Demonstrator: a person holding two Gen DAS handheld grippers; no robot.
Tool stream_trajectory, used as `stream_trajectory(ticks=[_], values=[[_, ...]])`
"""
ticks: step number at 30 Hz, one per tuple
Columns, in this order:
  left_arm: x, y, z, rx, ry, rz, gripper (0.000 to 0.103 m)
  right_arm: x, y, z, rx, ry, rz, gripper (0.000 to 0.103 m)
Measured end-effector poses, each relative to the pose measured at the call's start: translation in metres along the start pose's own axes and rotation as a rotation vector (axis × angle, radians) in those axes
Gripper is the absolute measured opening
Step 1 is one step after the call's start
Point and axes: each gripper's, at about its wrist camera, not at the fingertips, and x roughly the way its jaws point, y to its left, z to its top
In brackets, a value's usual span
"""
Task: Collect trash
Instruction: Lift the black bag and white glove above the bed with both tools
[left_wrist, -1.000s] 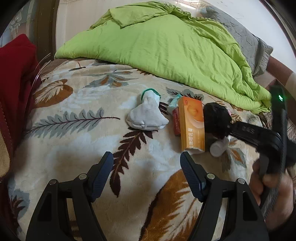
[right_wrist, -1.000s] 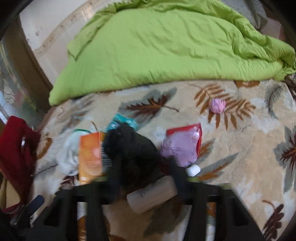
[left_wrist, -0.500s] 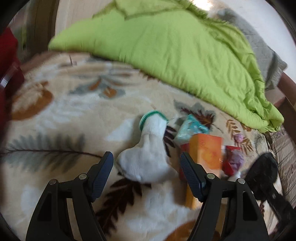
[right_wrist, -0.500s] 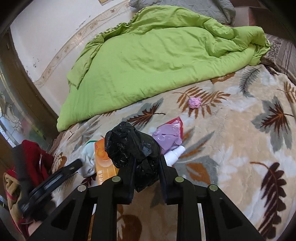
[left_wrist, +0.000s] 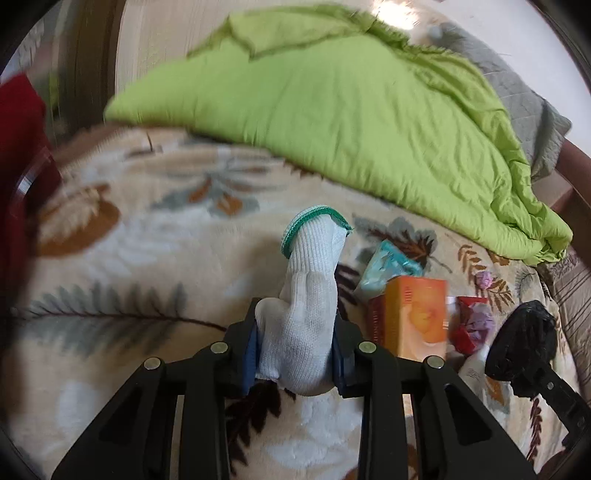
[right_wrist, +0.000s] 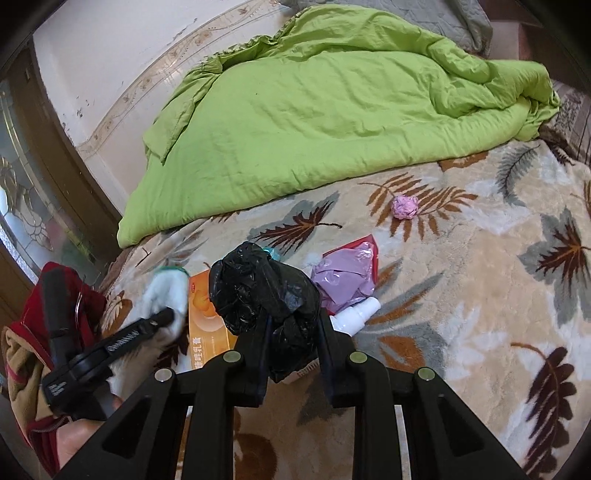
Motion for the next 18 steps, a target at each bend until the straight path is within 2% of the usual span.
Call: stream_trajectory(ticks=[5,9,14,18], values=[[-0.047,-0.019,-0.009,0.083,-0.091,-0.003,0.030,-0.014,-0.004,-0.001,-0.006,-0.007,-0.011,0.024],[-0.084,-0.034,-0.018,0.154,-0.130,-0.022,0.030,-0.037,-0.001,-0.009,-0.039,-0.043,-0.021,0.024],[-0.118,-0.042,-0.041,0.205,-0.092,-0.071,0.030,-0.067,-0.008,-0.036,-0.073,-0.039,-0.026,0.024],[-0.141,-0.046,-0.070,0.240,-0.097,-0.062,0.030,-0.096,-0.013,-0.051,-0.068,-0.065,-0.024,0.024]])
